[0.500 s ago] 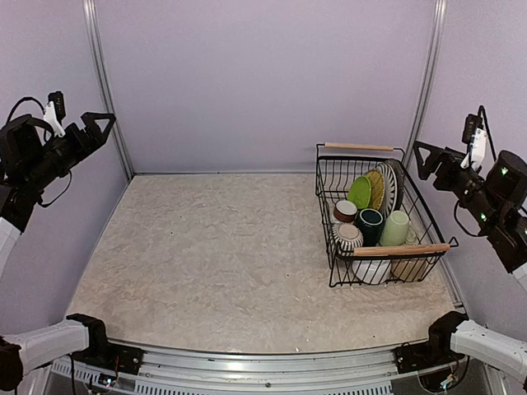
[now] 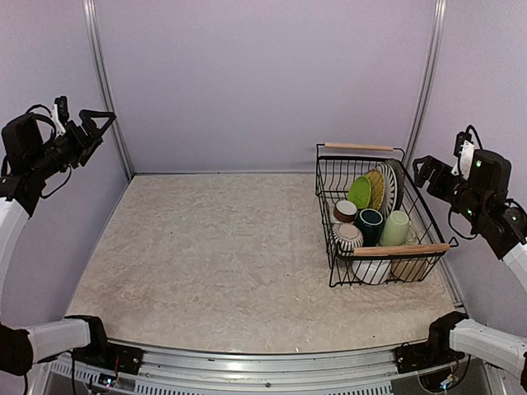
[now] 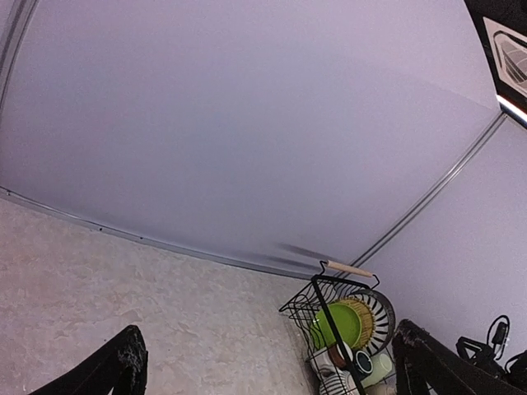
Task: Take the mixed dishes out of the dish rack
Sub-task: Grab the plate from the dish rack.
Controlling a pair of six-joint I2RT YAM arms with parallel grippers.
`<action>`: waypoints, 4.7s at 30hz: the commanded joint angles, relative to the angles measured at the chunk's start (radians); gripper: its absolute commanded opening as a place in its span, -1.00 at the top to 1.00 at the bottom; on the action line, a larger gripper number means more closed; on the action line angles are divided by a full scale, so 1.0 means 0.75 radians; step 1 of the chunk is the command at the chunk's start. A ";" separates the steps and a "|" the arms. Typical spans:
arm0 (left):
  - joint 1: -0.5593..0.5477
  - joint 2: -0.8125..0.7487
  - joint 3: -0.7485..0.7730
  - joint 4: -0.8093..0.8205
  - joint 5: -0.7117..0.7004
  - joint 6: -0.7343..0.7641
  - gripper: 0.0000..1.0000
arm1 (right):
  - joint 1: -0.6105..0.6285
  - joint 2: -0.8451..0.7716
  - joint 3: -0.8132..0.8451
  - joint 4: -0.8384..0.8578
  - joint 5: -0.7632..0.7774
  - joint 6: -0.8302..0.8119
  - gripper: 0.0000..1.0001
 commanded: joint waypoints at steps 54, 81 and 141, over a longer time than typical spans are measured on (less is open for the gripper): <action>-0.309 0.336 0.240 -0.328 0.236 0.134 -0.98 | -0.313 1.383 0.967 -0.293 -0.071 -0.521 0.08; -0.321 0.455 0.255 -0.301 0.362 0.062 -0.98 | -0.339 1.609 1.106 -0.384 -0.148 -0.658 1.00; -0.388 0.576 0.266 -0.361 0.324 0.029 -0.98 | -0.272 1.071 1.065 -0.247 0.217 -0.557 1.00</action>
